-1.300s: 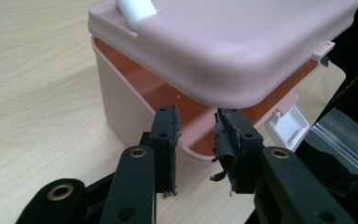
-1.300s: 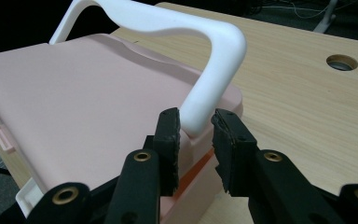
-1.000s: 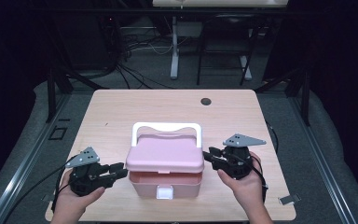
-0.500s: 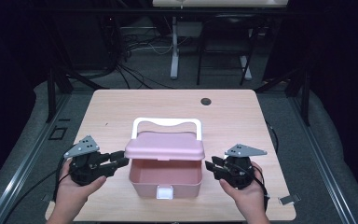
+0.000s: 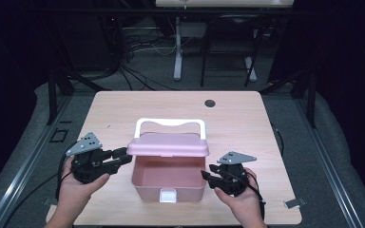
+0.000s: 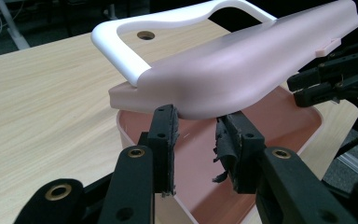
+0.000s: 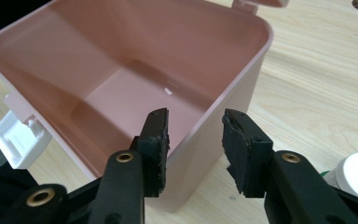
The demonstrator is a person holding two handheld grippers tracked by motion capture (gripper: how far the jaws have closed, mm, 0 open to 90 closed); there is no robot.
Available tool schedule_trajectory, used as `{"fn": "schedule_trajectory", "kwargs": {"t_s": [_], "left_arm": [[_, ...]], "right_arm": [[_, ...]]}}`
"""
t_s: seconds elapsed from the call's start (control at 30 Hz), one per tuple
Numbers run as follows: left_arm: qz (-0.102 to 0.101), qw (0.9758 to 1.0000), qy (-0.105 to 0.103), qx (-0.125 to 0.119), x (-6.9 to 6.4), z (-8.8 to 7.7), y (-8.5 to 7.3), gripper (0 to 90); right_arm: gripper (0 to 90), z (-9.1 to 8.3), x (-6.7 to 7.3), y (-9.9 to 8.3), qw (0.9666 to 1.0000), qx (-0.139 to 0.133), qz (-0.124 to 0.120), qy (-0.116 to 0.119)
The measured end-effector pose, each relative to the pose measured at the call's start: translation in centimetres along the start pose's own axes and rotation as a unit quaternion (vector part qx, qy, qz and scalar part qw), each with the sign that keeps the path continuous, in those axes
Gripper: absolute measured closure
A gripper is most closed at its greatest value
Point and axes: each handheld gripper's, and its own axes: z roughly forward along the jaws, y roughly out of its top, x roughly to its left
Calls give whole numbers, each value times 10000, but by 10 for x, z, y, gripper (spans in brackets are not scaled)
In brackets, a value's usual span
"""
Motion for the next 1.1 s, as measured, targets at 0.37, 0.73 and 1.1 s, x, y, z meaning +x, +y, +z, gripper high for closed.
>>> {"fn": "schedule_trajectory", "kwargs": {"t_s": [0.37, 0.73, 1.1], "left_arm": [[-6, 10000, 23, -77, 1, 1, 7, 673], [-36, 9997, 130, -181, 7, 8, 18, 673], [42, 9990, 364, -270, 14, 18, 25, 713]], "right_arm": [[633, 6, 1, -3, 10000, 63, -41, 5], [633, 6, 1, -5, 10000, 3, -19, -5], [620, 7, 1, -5, 10000, 32, 48, 47]]}}
